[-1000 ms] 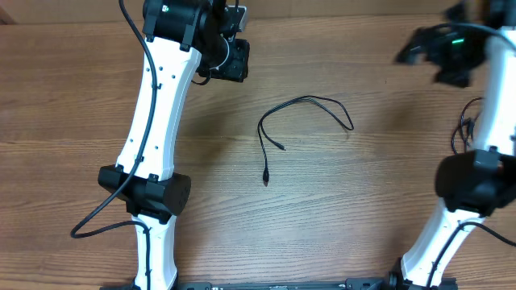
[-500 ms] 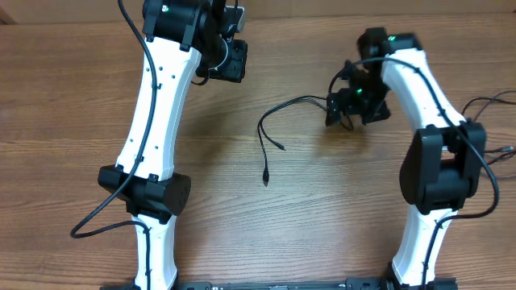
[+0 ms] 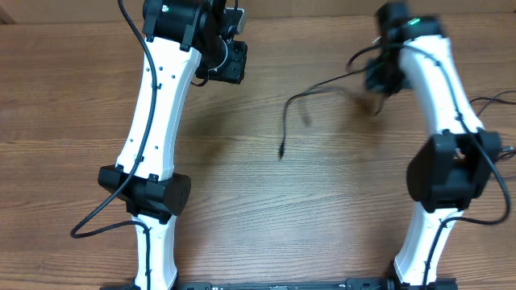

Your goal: Untangle cables

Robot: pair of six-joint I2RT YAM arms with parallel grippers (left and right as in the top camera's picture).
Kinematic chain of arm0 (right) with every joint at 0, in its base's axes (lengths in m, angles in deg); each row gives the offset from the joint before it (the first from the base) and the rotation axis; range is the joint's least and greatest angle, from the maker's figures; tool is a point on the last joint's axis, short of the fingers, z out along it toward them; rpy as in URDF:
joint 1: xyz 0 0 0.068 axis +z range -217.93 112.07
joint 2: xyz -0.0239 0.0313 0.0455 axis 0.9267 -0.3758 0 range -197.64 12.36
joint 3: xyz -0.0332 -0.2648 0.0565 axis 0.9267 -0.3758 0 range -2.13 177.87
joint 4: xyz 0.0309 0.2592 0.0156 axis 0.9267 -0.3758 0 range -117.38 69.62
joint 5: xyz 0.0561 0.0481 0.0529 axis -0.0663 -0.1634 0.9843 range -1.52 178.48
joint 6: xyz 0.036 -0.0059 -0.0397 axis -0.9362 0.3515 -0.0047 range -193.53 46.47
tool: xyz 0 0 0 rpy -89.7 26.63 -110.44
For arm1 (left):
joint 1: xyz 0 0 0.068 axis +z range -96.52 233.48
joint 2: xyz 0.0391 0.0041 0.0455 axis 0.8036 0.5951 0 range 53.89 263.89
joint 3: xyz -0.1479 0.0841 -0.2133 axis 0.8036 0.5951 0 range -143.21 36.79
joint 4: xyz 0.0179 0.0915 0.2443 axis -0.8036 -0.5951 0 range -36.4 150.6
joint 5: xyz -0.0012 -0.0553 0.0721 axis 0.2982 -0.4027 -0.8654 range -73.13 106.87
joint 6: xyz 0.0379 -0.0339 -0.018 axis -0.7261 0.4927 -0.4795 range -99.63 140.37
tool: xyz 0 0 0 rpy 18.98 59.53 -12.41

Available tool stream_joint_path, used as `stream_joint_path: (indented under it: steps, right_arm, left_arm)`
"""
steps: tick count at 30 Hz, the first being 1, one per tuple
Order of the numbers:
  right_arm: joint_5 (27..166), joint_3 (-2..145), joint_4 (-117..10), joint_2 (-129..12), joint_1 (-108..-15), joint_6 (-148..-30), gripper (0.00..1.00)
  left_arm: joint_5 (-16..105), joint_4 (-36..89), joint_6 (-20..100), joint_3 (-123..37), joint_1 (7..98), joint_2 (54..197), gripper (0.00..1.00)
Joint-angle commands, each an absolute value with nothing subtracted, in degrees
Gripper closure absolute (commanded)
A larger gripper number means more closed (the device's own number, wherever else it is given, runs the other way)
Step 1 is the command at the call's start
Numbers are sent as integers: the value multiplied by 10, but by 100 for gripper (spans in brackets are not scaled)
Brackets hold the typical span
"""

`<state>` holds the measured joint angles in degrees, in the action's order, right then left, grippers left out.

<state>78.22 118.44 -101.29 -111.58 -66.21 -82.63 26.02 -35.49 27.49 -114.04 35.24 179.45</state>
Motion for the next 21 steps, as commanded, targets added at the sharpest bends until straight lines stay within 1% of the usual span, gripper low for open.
stream_joint_path:
  steps: [1, 6, 8, 10, 12, 13, 14, 15, 17, 18, 20, 21]
  right_arm:
    - [731, 1318, -1050, -1095, -734, -858, 96]
    - [731, 1442, -1099, -1095, -834, -863, 96]
    - [737, 1460, -1113, -1095, -872, -889, 96]
    - [777, 1461, -1121, -1095, -902, -897, 96]
    - [850, 1460, -1127, -1095, -927, -896, 80]
    - [879, 1458, -1127, -1095, -936, -896, 67]
    - [911, 1458, -1126, -1095, -943, -896, 44]
    - [936, 1458, -1125, -1095, -947, -896, 26]
    - [1006, 1458, -1122, -1095, -950, -890, 3]
    - [1030, 1458, -1121, -1095, -950, -875, 1]
    - [1147, 1458, -1123, -1095, -931, -777, 1]
    - [1166, 1458, -1126, -1095, -924, -760, 1]
  left_arm:
    - [257, -356, 277, -1153, 355, 1774, 57]
    - [257, -355, 277, -1153, 355, 1774, 57]
    - [257, -355, 277, -1153, 355, 1774, 57]
    - [257, -353, 277, -1153, 355, 1774, 57]
    - [257, -351, 277, -1153, 355, 1774, 57]
    - [257, -350, 277, -1153, 355, 1774, 57]
    - [257, -350, 277, -1153, 355, 1774, 57]
    - [257, -350, 277, -1153, 355, 1774, 56]
    - [257, -350, 277, -1153, 355, 1774, 56]
    - [257, -350, 277, -1153, 355, 1774, 56]
    - [257, -349, 277, -1153, 355, 1774, 55]
    - [257, -349, 277, -1153, 355, 1774, 55]
